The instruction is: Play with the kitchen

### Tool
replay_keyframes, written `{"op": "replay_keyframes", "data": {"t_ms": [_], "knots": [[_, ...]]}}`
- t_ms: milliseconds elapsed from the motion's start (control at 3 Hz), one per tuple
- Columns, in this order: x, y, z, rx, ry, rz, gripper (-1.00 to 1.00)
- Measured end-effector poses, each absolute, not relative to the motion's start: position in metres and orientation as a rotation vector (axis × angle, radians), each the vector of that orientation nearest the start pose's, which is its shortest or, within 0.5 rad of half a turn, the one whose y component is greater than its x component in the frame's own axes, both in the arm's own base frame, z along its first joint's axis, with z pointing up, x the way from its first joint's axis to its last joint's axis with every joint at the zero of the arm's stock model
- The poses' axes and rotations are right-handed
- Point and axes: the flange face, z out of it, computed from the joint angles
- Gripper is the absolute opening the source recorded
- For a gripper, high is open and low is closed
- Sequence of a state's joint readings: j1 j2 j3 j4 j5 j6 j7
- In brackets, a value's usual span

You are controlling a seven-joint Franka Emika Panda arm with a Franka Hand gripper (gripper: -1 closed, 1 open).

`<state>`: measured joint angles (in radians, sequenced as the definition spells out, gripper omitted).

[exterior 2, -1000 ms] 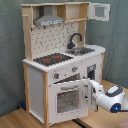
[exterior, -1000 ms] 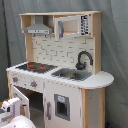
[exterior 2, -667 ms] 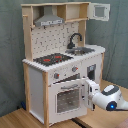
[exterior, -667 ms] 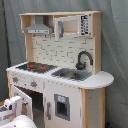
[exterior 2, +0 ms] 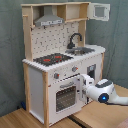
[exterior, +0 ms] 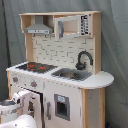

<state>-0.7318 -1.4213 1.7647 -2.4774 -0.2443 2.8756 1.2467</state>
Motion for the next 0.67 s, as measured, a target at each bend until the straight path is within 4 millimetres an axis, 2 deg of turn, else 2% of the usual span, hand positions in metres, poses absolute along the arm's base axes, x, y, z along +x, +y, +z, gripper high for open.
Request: {"op": "replay_keyframes", "data": {"t_ms": [333, 667], "knots": [[0.349, 0.364, 0.226, 1.966, 0.324, 1.475, 1.00], [0.323, 0.361, 0.215, 1.967, 0.345, 1.484, 1.00]]}}
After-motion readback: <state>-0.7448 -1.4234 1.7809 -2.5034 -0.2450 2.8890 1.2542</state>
